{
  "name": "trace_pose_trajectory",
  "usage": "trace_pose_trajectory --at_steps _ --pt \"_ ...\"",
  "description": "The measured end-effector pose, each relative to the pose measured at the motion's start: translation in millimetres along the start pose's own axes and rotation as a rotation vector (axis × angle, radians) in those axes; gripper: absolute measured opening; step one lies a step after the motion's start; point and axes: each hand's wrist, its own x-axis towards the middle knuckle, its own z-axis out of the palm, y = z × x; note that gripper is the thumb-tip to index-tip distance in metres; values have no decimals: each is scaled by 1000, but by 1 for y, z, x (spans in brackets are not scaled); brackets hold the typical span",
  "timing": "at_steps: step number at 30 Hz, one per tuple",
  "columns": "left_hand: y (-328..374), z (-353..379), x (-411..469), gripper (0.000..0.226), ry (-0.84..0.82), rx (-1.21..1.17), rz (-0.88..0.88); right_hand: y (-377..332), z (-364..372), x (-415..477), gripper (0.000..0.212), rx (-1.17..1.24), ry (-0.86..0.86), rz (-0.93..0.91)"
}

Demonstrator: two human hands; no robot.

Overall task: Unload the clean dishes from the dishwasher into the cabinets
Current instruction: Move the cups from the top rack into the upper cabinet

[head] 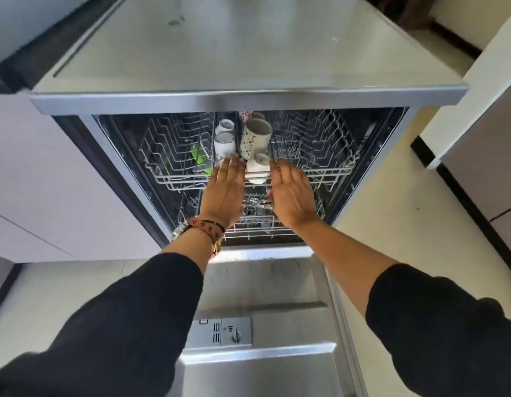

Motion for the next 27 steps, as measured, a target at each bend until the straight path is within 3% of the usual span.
trace_pose_trajectory --at_steps 6,13,18,23,27 --pt "-10 -5 28 76 -293 23 -47 15 -6 30 62 41 -280 23" --pt "-16 8 41 78 -368 -10 -67 18 5 48 60 27 -493 2" --pt "-17 16 46 77 -395 -77 -101 21 10 54 47 42 -495 4" --pt "-11 11 37 40 -228 -86 -88 23 2 47 29 68 -414 -51" --pt "-7 8 16 32 -147 17 -6 25 -1 20 28 5 -261 -218"
